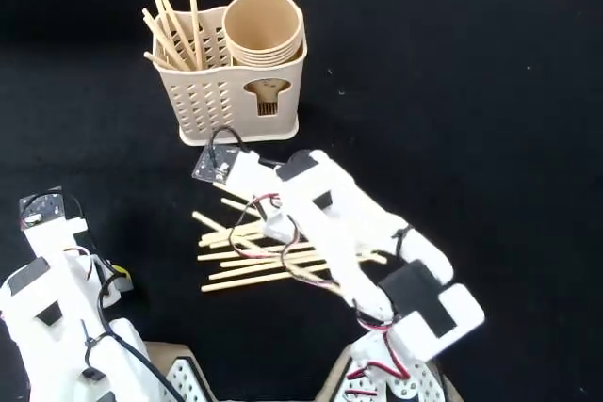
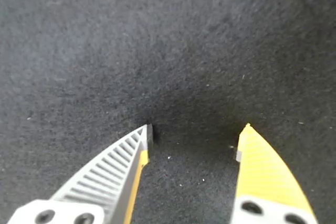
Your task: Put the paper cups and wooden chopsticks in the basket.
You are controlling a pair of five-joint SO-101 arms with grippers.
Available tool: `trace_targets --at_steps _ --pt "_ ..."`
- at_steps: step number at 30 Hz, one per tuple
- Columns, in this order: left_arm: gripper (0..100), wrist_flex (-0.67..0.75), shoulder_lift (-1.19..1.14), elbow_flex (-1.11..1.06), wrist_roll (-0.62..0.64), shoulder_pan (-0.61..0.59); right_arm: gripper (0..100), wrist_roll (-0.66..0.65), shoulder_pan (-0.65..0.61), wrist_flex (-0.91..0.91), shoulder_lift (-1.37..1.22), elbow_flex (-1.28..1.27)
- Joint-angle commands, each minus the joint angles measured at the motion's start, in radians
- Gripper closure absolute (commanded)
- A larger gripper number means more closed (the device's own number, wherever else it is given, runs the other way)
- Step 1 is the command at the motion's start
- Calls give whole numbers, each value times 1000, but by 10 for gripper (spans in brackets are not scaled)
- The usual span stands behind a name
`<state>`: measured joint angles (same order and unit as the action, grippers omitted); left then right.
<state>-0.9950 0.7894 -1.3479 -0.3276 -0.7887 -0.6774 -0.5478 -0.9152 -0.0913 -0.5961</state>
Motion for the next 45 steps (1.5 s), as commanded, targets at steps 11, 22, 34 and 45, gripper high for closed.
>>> trace_targets --at_steps 11,22,34,45 --pt "719 17 2 -5 11 19 984 -11 11 -41 108 33" --pt "719 17 2 -5 11 19 985 -3 3 -150 381 35" --pt "719 17 2 -5 11 21 985 183 3 -221 673 401" --pt "719 17 2 -5 11 18 985 448 -81 103 390 845"
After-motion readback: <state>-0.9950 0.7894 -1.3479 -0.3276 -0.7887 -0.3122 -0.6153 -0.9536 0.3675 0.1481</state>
